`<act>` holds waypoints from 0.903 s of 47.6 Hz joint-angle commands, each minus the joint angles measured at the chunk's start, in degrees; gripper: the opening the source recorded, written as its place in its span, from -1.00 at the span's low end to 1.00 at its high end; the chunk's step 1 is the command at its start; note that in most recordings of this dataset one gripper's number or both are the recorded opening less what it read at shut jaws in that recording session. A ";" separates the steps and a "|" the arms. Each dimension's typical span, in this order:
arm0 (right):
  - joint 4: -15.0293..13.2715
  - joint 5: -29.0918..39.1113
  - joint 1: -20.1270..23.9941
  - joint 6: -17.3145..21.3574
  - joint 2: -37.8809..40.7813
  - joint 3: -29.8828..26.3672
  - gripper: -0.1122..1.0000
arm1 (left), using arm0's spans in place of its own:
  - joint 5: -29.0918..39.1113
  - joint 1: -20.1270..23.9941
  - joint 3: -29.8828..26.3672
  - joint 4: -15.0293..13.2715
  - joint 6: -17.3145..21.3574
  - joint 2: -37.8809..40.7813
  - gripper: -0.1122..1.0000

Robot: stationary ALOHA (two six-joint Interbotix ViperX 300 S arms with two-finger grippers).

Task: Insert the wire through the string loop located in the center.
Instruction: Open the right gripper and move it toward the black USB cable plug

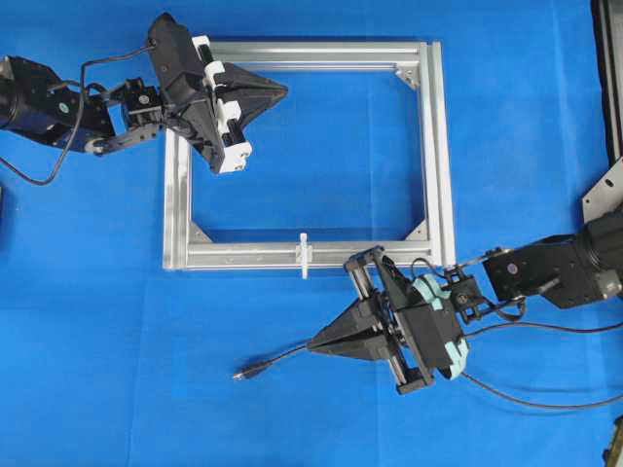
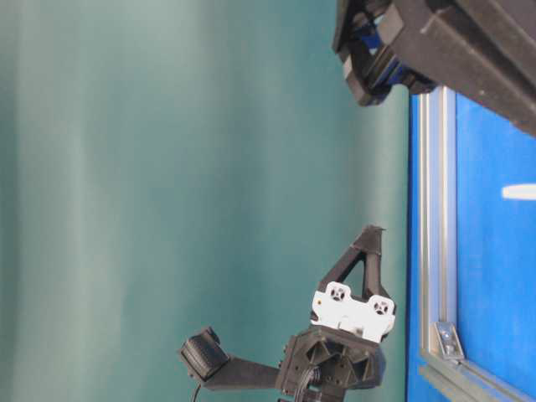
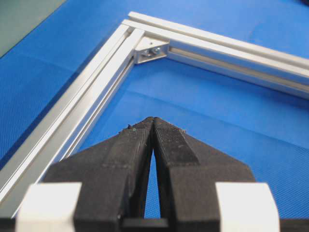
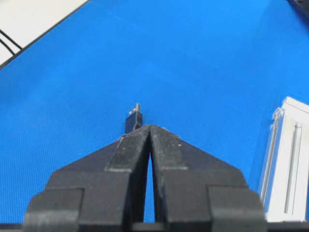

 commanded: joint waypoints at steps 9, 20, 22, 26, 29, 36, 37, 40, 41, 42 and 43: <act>-0.26 2.20 0.79 0.70 -2.99 -1.85 -0.89 | 0.44 -0.09 -1.23 0.97 0.44 -3.16 -0.80; -0.18 3.69 0.97 3.52 -2.99 -2.29 -0.88 | 0.44 -0.35 -1.32 1.23 0.44 -3.16 -0.80; -0.26 3.69 0.97 3.96 -2.99 -2.37 -0.88 | 0.44 -0.44 -1.41 1.23 0.44 -3.16 -0.80; -0.18 3.78 0.97 4.92 -2.99 -2.29 -0.85 | 0.44 -0.44 -1.32 1.23 0.44 -3.16 -0.80; -0.18 3.69 1.05 5.45 -2.99 -2.29 -0.73 | 0.44 -0.53 -1.32 1.23 0.44 -3.16 -0.80; 0.00 3.87 1.32 5.89 -2.99 -2.29 -0.12 | 0.44 -0.62 -1.32 1.23 0.44 -3.16 -0.80; -0.09 3.96 1.41 5.80 -2.99 -2.29 0.00 | 0.44 -0.62 -1.23 1.23 0.44 -3.08 -0.80; 0.00 4.22 1.49 5.80 -2.99 -2.37 0.33 | 0.44 -0.62 -1.23 1.23 0.44 -3.16 -0.80; 0.00 4.31 1.49 5.80 -2.99 -2.37 0.44 | 0.44 -0.62 -1.23 1.23 0.44 -3.08 -0.80; 0.00 4.31 1.49 5.80 -2.90 -2.46 0.55 | 0.44 -0.62 -1.32 1.23 0.44 -3.08 -0.80; 0.00 4.39 1.49 5.80 -2.90 -2.55 0.65 | 0.44 -0.62 -1.32 1.23 0.44 -3.16 -0.80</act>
